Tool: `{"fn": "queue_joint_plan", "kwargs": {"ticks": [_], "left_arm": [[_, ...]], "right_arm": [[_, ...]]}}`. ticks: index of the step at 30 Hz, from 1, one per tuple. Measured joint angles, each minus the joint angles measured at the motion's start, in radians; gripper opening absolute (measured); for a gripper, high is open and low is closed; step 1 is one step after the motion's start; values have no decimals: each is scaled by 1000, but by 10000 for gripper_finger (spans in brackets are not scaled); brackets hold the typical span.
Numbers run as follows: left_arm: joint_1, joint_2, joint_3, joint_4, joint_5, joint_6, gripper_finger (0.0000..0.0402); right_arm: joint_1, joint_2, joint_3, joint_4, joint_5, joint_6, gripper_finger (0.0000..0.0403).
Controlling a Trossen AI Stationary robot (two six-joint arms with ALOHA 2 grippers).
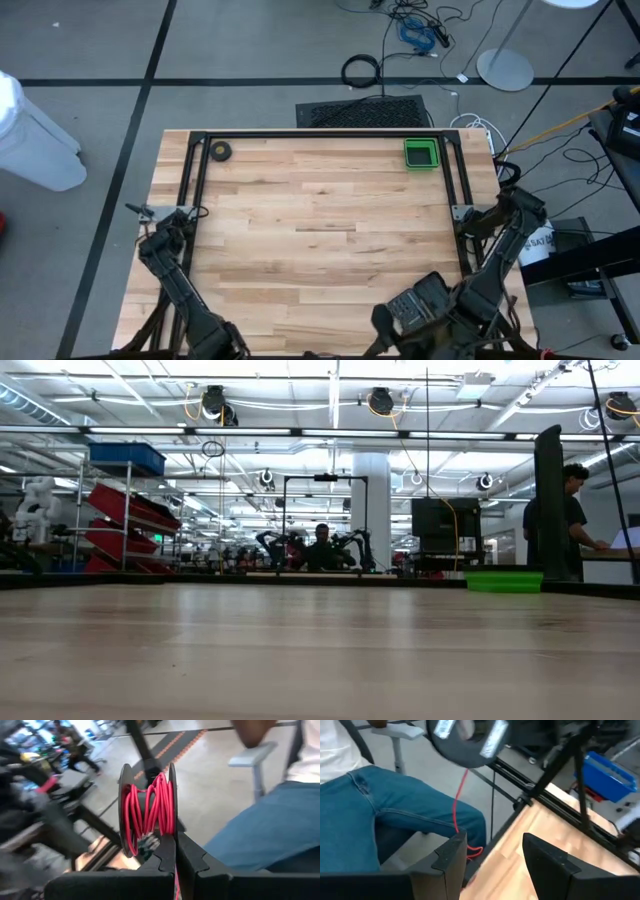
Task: Coil cords
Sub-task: Coil the red wire into the spool
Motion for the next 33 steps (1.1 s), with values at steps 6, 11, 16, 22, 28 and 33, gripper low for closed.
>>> {"fn": "queue_joint_plan", "kwargs": {"ticks": [6, 11, 16, 22, 28, 33], "left_arm": [[-38, -17, 0, -1, -192, 22, 2], [-73, -24, 0, -7, -348, 84, 2], [-84, -52, 1, -7, -404, 51, 2], [-84, -50, 1, -56, -469, 16, 2], [-84, -50, 1, -81, -488, -9, 2], [-84, -50, 1, -79, -490, -9, 2]], "right_arm": [[-50, 66, 0, 95, -77, -66, 180], [-78, 142, 0, 119, -4, -58, 180], [-76, 237, 0, 202, 193, -91, 180], [-76, 278, -1, 299, 219, -128, 159], [-57, 246, -1, 268, 248, -99, 124], [-22, 219, -1, 206, 364, -49, 121]]}}
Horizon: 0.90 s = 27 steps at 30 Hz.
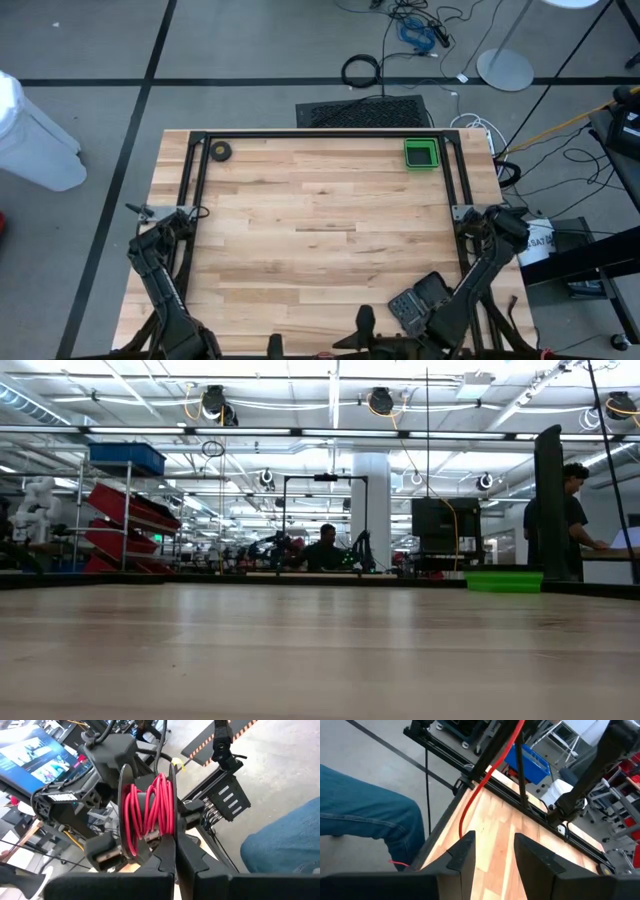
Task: Coil cords
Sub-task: Coil the red wire into the spool
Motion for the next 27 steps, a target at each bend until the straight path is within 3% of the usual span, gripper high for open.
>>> {"fn": "queue_joint_plan", "kwargs": {"ticks": [10, 18, 23, 27], "left_arm": [[1, 0, 0, 1, -44, 0, 2], [3, 0, 0, 1, -74, 0, 2], [3, 0, -1, 1, -75, 0, 2], [9, 0, -1, 1, -75, 0, 2]], "right_arm": [[21, -8, 0, 4, 0, 40, 139], [1, -7, 0, 21, -79, 55, 138], [-12, -6, 0, 25, -79, 59, 118], [-12, -6, 0, 40, -79, 54, 79]]}}
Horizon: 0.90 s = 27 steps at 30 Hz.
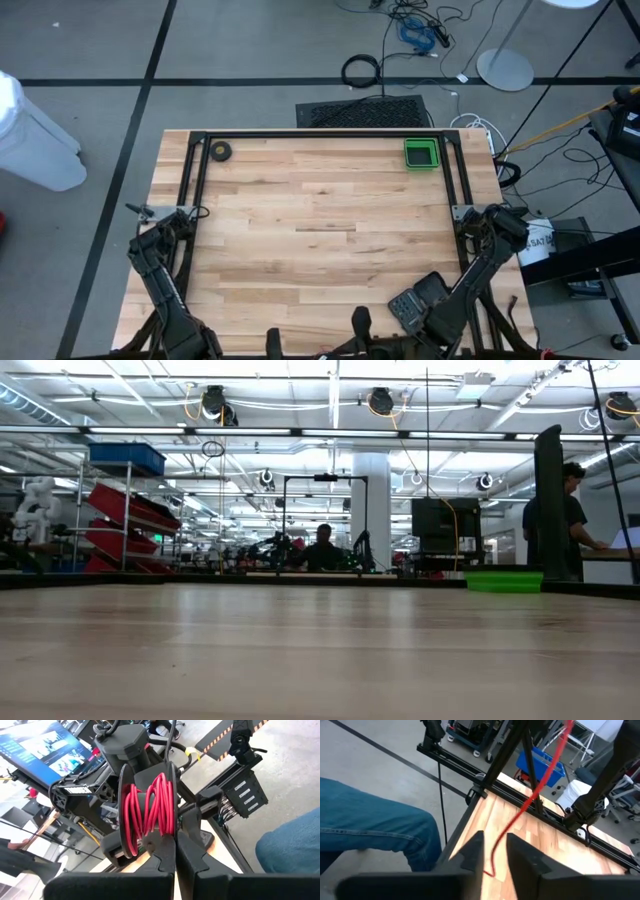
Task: Coil cords
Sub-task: Coil the red wire into the spool
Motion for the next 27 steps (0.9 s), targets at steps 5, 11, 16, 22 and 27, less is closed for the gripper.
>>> {"fn": "queue_joint_plan", "kwargs": {"ticks": [5, 11, 16, 22, 27], "left_arm": [[15, 0, 0, -22, 0, -1, 2], [42, 0, 0, -77, -4, -2, 2], [113, -39, -1, -284, -23, -149, 2], [209, -106, -1, -479, -18, -280, 2], [298, -173, -1, -491, 48, -263, 2]], "right_arm": [[1, 0, 0, -17, 3, -3, 10], [-8, -1, 0, -89, 54, 11, 2], [-43, -50, 0, -246, 111, 49, 1], [-93, -161, 0, -458, 138, 102, 1], [-153, -268, 0, -575, 135, 101, 0]]}}
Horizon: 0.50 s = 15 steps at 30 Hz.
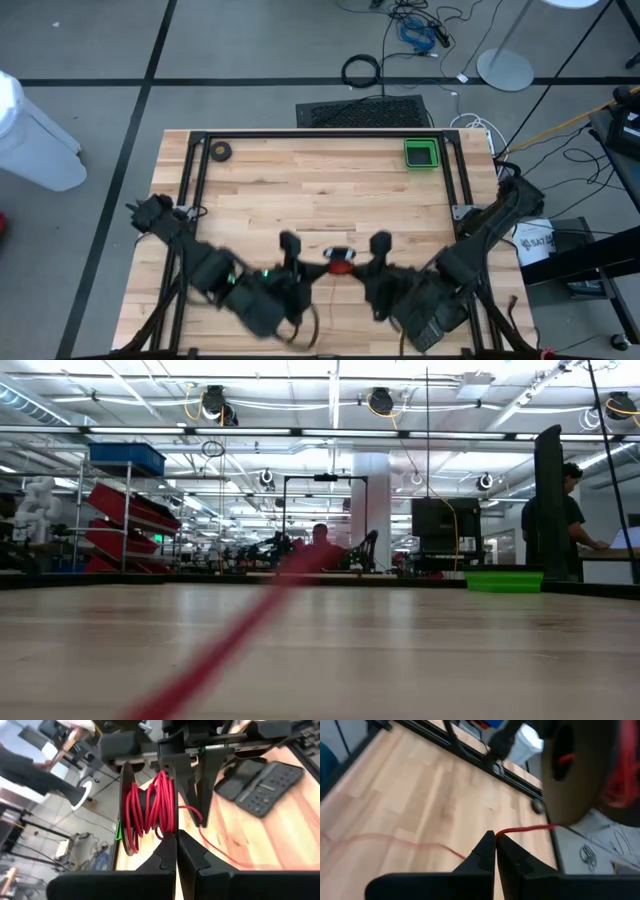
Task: Coil cords
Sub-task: Coil the red wire into the spool
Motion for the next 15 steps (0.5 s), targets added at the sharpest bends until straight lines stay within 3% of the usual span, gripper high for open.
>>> {"fn": "queue_joint_plan", "kwargs": {"ticks": [8, 15], "left_arm": [[217, -31, -5, 14, 254, 27, 2], [379, -32, -158, 266, 477, 121, 2]], "right_arm": [[-63, -184, -45, -126, -50, 26, 0], [-85, -398, -367, 13, -46, 103, 0]]}}
